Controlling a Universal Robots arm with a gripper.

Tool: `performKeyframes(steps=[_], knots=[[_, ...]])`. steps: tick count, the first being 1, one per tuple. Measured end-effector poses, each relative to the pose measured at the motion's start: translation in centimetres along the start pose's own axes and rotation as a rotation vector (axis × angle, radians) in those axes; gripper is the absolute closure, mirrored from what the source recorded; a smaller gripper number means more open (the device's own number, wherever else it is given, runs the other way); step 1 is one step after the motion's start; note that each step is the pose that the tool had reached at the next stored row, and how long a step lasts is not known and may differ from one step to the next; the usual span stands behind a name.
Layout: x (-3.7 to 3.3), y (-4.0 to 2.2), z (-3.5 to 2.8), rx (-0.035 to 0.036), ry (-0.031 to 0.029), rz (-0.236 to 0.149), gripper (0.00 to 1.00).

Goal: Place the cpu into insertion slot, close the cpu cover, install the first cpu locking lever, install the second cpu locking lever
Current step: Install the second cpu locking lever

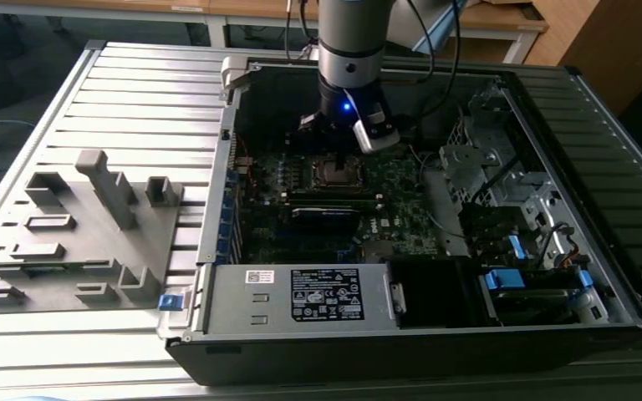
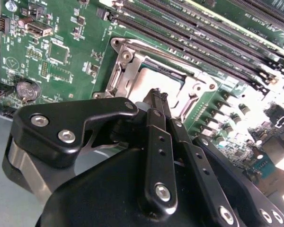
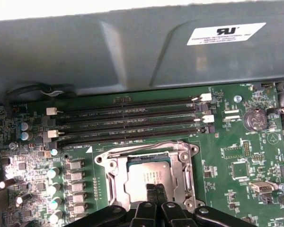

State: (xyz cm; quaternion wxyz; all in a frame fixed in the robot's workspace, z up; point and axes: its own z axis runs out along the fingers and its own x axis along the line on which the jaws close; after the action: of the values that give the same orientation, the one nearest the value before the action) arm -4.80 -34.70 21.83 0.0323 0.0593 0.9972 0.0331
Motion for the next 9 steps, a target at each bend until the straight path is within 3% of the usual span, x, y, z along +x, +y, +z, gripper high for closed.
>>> performKeyframes(steps=[9], knots=[[-0.02, 0.02, -0.32, -0.0003, 0.0, 0.0, 0.89]])
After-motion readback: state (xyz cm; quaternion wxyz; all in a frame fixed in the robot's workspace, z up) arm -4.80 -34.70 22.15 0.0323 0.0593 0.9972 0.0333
